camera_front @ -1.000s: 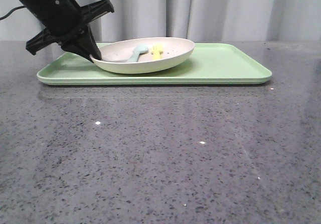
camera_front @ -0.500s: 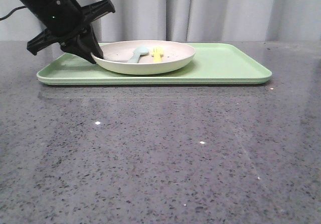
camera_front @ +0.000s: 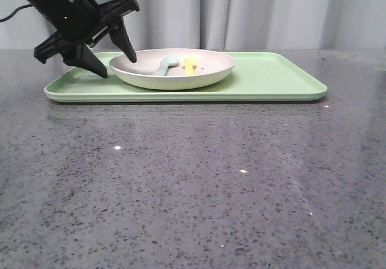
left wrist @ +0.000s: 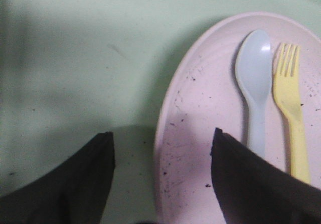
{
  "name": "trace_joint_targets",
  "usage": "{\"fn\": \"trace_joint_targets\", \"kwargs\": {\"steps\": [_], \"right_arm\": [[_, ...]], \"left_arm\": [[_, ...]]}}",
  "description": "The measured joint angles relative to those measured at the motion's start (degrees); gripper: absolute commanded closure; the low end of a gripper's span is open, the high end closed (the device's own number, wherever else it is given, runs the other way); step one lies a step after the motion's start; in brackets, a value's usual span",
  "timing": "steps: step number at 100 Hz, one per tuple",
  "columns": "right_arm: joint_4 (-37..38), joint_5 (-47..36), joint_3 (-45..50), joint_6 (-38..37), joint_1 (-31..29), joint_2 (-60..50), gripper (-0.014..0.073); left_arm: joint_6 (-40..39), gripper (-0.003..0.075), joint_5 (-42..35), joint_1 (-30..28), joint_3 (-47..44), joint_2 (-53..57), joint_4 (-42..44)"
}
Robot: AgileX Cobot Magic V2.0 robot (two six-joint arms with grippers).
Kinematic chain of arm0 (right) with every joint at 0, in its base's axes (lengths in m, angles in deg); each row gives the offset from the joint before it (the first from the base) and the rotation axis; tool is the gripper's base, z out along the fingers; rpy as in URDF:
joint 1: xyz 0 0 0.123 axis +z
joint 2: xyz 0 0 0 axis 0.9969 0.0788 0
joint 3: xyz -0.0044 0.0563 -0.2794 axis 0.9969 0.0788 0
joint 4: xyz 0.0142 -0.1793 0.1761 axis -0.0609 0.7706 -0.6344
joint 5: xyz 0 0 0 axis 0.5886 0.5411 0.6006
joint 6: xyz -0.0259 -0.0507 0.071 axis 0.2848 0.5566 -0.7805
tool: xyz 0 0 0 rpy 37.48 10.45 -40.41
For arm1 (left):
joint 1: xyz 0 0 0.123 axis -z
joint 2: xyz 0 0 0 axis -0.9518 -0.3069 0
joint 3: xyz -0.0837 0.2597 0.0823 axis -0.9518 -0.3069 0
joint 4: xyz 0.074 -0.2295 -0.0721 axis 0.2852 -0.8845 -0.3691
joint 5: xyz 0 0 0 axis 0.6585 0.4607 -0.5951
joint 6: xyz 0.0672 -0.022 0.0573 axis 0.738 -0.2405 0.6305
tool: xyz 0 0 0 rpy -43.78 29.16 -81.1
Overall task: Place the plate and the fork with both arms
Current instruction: 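Raise the left gripper away from the plate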
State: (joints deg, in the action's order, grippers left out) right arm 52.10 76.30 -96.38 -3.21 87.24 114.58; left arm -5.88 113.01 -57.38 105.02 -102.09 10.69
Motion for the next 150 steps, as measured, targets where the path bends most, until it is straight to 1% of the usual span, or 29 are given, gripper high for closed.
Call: {"fn": "trace_joint_targets", "kwargs": {"steps": [16,33,57,71,90,115,150], "right_arm": [[0.0,0.0,0.0,0.0,0.0,0.0,0.0103],[0.0,0.0,0.0,0.0,0.0,0.0,0.0103],[0.0,0.0,0.0,0.0,0.0,0.0,0.0103],[0.0,0.0,0.0,0.0,0.0,0.0,0.0103],[0.0,0.0,0.0,0.0,0.0,0.0,0.0103],[0.0,-0.7,0.0,0.0,0.0,0.0,0.0103],[0.0,-2.0,0.0,0.0,0.0,0.0,0.0103]], "left_arm": [[0.0,0.0267,0.2,0.0,0.0,1.4,1.1],[0.0,0.0269,0.6,0.0,0.0,5.2,4.2],[0.0,0.0269,1.7,0.0,-0.4,13.2,14.3],[0.0,0.0269,2.2,-1.3,-2.9,19.0,18.8],[0.0,0.0269,2.3,-6.1,-10.1,27.9,22.2],[0.0,0.0269,1.6,-11.3,-23.2,41.4,24.2],[0.0,0.0269,1.4,-12.2,-42.3,61.5,26.0]]}}
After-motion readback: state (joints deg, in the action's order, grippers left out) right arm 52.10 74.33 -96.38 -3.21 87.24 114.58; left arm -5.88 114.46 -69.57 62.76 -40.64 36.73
